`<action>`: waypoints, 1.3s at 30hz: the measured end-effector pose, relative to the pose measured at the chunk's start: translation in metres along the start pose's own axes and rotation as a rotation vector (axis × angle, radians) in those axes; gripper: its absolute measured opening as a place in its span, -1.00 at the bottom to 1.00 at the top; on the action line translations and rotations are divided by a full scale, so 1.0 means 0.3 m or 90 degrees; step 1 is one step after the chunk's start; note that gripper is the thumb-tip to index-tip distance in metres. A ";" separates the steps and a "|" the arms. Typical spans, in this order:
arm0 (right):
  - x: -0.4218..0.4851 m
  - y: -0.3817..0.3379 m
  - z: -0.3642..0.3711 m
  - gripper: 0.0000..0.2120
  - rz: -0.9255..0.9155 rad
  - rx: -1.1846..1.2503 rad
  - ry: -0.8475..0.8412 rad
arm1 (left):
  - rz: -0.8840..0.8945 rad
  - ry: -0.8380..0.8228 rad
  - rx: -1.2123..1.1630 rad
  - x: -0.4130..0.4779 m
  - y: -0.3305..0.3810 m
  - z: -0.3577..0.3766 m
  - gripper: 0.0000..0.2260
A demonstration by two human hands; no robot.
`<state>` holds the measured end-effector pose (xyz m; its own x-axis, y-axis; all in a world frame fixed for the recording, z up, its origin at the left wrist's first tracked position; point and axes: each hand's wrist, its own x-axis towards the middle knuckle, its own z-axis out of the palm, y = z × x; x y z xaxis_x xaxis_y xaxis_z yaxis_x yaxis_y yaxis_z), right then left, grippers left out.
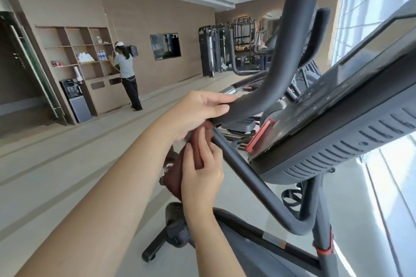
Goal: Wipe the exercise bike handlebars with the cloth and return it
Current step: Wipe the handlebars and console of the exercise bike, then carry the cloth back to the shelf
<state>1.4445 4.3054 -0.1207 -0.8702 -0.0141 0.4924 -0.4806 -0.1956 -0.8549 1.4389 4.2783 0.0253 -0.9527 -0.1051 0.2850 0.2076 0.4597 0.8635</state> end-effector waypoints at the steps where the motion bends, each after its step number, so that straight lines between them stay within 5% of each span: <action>1: -0.011 -0.026 -0.019 -0.66 -0.017 -0.010 0.037 | 0.011 -0.037 0.027 -0.003 0.000 -0.023 -0.72; 9: 0.159 -0.363 -0.268 -0.59 -0.352 -0.273 0.232 | 0.088 -0.031 0.017 0.025 -0.089 -0.046 -0.73; 15: 0.280 -0.406 -0.249 -0.71 -0.459 -0.765 0.227 | 0.203 0.100 0.141 0.028 -0.132 -0.013 -0.71; 18: 0.241 -0.368 -0.214 -0.75 -0.433 -0.857 0.227 | 0.242 0.158 0.139 0.016 -0.137 0.000 -0.71; 25: 0.179 -0.346 -0.093 -0.71 -0.305 -0.810 0.191 | 0.339 0.228 0.146 -0.138 -0.264 -0.072 -0.77; 31: 0.085 -0.260 0.070 -0.68 -0.237 -0.678 0.049 | 0.302 0.218 0.211 -0.255 -0.378 -0.183 -0.76; 36: 0.015 -0.244 0.160 -0.65 -0.216 -0.543 0.072 | 0.239 0.254 0.311 -0.369 -0.493 -0.349 -0.77; 39: -0.043 -0.218 0.254 -0.64 -0.230 -0.505 -0.030 | 0.186 0.281 0.356 -0.425 -0.555 -0.437 -0.76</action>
<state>1.4954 4.2437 -0.0588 -0.6531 -0.1266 0.7466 -0.6750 0.5442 -0.4983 1.5548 4.0995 -0.1003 -0.6749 -0.1987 0.7107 0.1824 0.8883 0.4216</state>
